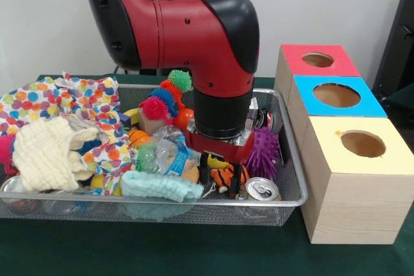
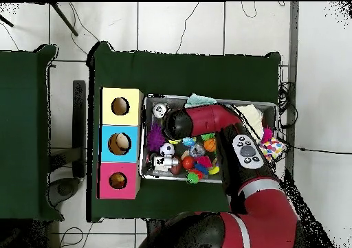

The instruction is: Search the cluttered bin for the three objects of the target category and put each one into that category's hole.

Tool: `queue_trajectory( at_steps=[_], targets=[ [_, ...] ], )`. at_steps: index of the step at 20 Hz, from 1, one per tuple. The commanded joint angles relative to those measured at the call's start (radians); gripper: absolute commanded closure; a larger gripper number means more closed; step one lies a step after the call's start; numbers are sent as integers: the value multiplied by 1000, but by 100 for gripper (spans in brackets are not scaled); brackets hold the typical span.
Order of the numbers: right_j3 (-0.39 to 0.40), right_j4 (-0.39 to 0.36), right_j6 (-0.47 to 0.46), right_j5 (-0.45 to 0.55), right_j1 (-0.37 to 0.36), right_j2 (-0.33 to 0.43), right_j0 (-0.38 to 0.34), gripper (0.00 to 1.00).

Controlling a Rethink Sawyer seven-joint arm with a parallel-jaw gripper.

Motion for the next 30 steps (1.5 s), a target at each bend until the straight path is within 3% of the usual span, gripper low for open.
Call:
queue_trajectory(
  at_steps=[1, 9, 18, 19, 30],
  targets=[
    [11, -59, -241, 52, 84, 78, 7, 0],
    [72, -65, -181, -1, 48, 57, 18, 0],
    [58, -76, -214, -10, 64, 70, 1, 0],
    [60, -80, -214, -20, 63, 71, -1, 100],
    [59, -76, -222, -19, 67, 76, -13, 100]
  ],
)
